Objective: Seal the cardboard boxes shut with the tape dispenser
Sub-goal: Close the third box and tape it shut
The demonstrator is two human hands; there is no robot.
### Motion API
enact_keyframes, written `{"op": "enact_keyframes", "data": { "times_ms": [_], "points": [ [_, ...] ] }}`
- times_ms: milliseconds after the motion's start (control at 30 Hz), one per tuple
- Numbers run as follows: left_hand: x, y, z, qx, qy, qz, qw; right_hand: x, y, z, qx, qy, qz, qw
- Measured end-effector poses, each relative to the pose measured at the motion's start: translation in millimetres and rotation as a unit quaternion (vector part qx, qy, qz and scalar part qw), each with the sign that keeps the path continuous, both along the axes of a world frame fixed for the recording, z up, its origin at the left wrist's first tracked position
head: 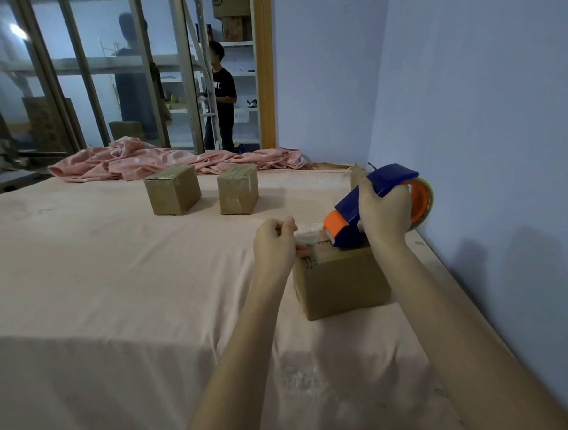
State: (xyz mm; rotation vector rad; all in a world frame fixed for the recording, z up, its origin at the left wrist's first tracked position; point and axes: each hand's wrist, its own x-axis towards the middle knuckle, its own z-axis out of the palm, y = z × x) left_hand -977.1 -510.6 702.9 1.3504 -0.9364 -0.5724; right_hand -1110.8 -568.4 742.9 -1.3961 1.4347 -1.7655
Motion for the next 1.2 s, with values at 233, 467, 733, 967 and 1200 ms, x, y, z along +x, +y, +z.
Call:
{"op": "enact_keyframes", "data": {
  "times_ms": [233, 467, 733, 967, 1200],
  "points": [
    [4, 2, -4, 0.035, -0.029, 0.013, 0.999, 0, 3, -4, -0.024, 0.062, 0.0, 0.998],
    [6, 7, -11, 0.041, -0.082, 0.017, 0.996, 8, 3, 5, -0.064, 0.19, 0.003, 0.98],
    [-4, 7, -28, 0.059, -0.198, 0.144, 0.968, 9, 3, 5, -0.061, 0.214, 0.005, 0.975],
    [-20, 5, -35, 0.13, -0.174, 0.178, 0.96, 8, 0, 3, -0.052, 0.205, 0.005, 0.977],
    [-17, 0, -24, 0.259, -0.225, 0.124, 0.931, 12, 0, 2, -0.056, 0.204, -0.011, 0.977]
  ]
}}
